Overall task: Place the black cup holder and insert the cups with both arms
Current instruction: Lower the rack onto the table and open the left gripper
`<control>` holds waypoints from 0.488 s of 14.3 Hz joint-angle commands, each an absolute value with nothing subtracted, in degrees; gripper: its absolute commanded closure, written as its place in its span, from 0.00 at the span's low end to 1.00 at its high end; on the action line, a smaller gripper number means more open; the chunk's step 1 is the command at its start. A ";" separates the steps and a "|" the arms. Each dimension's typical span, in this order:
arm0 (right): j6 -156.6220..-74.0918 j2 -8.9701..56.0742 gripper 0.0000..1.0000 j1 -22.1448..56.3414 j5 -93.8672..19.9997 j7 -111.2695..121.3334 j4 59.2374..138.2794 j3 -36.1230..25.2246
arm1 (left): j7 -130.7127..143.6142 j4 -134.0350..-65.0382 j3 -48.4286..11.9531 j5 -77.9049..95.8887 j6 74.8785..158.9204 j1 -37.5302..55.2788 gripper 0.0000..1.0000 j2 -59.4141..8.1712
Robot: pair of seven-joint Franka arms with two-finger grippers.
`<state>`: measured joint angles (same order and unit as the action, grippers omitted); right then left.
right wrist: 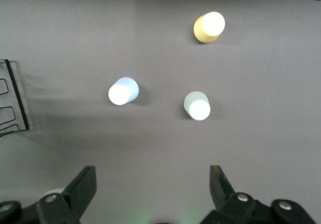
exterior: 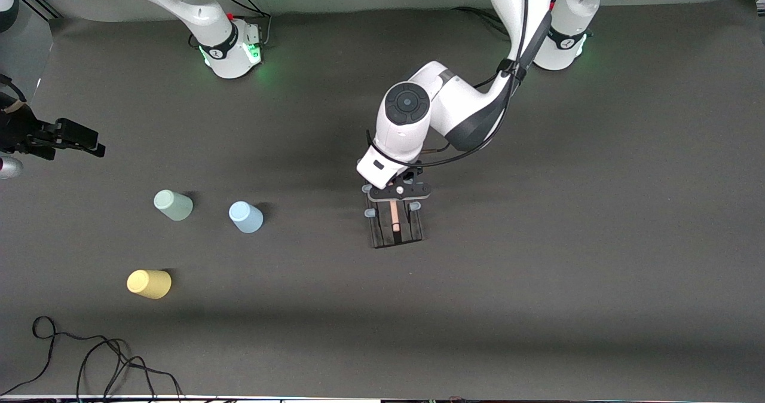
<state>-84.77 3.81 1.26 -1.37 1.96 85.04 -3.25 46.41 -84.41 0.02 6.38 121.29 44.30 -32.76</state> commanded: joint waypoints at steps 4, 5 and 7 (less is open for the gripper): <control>-85.08 3.87 0.00 1.58 -0.62 0.97 84.99 -3.43 | 45.88 -83.14 1.05 6.68 121.20 46.23 1.00 -33.57; -85.08 3.87 0.00 1.58 -0.62 0.97 84.99 -3.43 | 45.79 -83.14 1.05 6.68 121.90 46.23 1.00 -33.57; -85.08 3.87 0.00 1.58 -0.62 0.97 84.99 -3.43 | 44.13 -83.23 0.97 6.77 122.26 46.23 1.00 -33.84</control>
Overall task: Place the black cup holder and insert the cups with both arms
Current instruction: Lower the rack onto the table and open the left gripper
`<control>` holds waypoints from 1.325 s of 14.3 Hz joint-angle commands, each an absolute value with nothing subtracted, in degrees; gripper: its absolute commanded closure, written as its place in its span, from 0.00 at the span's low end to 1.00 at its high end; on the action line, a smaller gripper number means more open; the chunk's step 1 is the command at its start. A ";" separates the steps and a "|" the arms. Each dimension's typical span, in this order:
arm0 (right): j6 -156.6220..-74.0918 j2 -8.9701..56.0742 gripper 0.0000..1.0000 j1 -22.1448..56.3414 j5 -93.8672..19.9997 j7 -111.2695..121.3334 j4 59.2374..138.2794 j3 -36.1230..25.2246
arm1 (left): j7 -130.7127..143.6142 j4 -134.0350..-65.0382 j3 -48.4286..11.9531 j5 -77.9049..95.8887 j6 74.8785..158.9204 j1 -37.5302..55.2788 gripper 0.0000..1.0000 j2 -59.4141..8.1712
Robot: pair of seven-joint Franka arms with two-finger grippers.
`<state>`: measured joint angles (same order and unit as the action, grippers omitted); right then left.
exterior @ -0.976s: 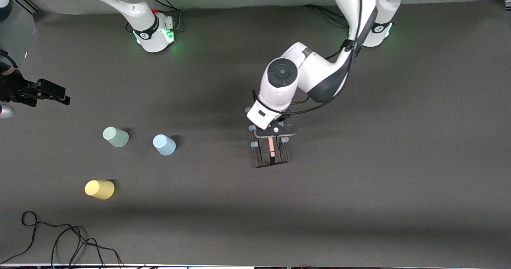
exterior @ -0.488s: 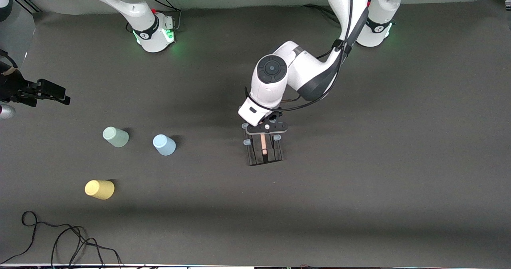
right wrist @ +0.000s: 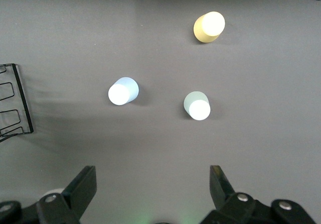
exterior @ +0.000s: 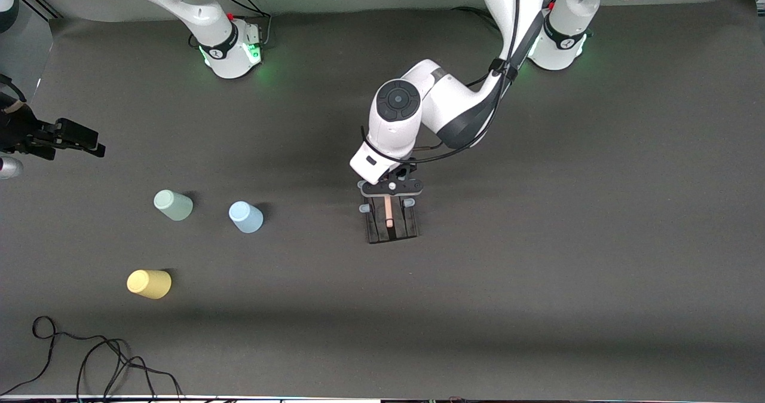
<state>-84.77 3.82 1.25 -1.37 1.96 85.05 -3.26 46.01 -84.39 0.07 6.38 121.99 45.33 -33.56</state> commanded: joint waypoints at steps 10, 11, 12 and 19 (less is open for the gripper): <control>-85.34 3.60 0.00 1.50 -0.53 1.05 86.22 -3.69 | 42.98 -83.23 0.53 6.59 124.19 46.14 0.53 -34.72; -85.34 3.60 0.00 1.49 -0.53 1.05 86.22 -3.69 | 43.15 -83.15 0.53 6.59 124.19 46.14 0.47 -34.63; -85.43 3.60 0.00 1.49 -0.09 1.05 86.31 -3.69 | 43.33 -83.14 0.53 6.68 124.19 46.06 0.41 -34.54; -90.95 -0.25 0.00 1.05 0.79 4.82 93.94 -6.58 | 43.60 -79.55 0.70 7.03 116.13 43.52 0.24 -30.51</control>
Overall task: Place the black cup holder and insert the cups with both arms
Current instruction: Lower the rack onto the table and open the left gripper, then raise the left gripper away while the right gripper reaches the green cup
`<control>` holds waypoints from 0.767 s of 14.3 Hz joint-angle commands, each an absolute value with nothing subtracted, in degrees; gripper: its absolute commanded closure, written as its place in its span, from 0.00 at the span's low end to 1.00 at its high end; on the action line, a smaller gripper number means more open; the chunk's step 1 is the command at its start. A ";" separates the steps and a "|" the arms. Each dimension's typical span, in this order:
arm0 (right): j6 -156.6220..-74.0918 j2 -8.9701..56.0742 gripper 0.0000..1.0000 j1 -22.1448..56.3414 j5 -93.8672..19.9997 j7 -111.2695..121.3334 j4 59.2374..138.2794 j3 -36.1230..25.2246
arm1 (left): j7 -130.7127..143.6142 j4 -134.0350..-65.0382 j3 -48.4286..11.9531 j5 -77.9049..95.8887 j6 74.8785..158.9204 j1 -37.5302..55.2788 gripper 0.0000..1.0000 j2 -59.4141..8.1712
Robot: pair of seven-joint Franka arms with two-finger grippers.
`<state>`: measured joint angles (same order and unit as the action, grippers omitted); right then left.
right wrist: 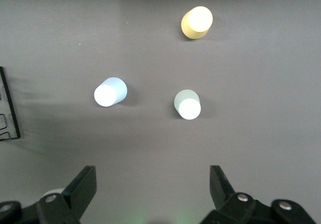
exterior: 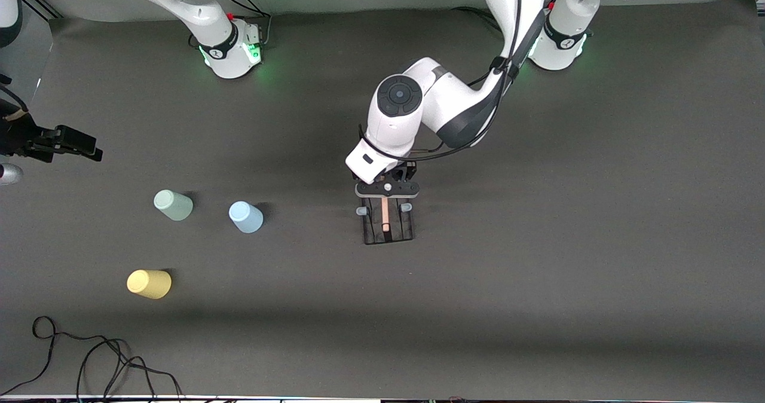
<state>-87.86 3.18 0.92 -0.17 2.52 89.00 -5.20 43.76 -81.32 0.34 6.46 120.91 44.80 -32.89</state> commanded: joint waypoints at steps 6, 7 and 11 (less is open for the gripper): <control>-101.58 -6.58 0.00 1.14 0.88 9.57 107.81 -10.45 | 35.53 -80.41 0.97 6.77 103.38 33.68 0.25 -21.02; -103.69 -7.29 0.00 1.14 1.23 10.10 110.19 -11.33 | 32.64 -81.46 0.88 6.68 101.97 31.49 0.26 -19.09; -113.09 -8.96 0.00 1.14 1.76 11.34 119.86 -13.97 | 22.18 -84.72 1.05 5.37 99.58 24.28 0.26 -15.56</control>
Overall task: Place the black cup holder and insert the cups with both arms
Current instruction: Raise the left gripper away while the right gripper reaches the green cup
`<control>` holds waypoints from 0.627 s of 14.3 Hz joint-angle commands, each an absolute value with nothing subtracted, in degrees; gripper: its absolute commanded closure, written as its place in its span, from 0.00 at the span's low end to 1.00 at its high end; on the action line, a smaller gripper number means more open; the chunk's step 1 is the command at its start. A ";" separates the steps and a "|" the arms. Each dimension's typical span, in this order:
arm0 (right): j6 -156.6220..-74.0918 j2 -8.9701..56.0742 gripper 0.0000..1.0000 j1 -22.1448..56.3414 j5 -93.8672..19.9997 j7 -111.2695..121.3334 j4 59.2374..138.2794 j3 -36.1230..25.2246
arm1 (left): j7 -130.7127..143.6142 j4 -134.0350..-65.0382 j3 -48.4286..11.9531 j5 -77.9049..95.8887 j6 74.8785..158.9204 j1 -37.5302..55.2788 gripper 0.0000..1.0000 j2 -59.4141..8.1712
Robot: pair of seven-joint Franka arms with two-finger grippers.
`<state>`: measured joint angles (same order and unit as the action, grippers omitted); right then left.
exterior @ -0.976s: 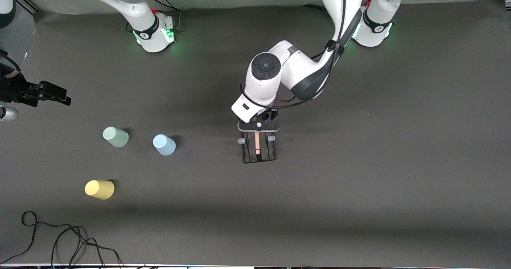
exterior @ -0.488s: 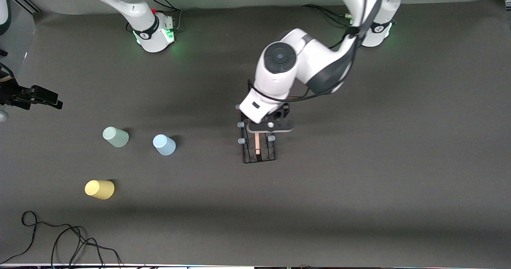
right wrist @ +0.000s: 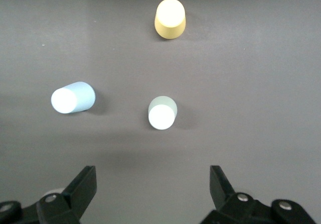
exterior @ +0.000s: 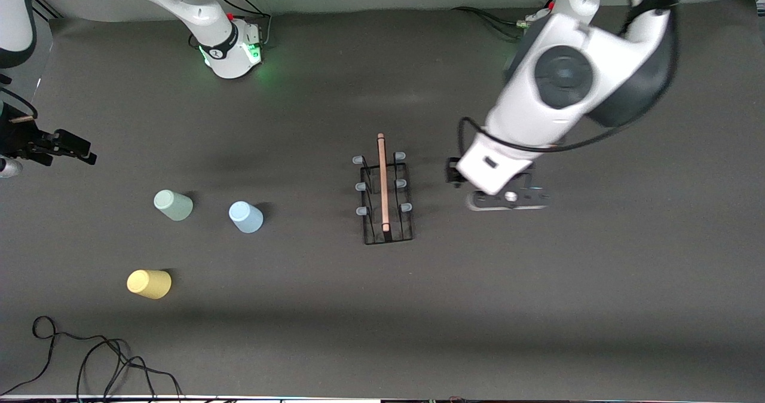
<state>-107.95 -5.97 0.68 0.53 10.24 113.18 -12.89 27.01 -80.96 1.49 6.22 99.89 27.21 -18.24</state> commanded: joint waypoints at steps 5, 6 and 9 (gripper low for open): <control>-122.69 -4.24 0.00 1.49 1.76 10.99 126.56 -14.15 | 13.74 -87.36 1.05 -0.61 98.53 15.58 0.26 -12.05; -124.35 -2.57 0.00 1.58 1.67 10.81 126.56 -14.06 | 12.58 -88.23 1.05 -0.62 98.87 13.82 0.25 -10.74; -128.92 2.97 0.00 1.76 1.67 10.63 126.56 -14.06 | 12.13 -88.94 1.23 -0.62 97.91 11.79 0.21 -8.10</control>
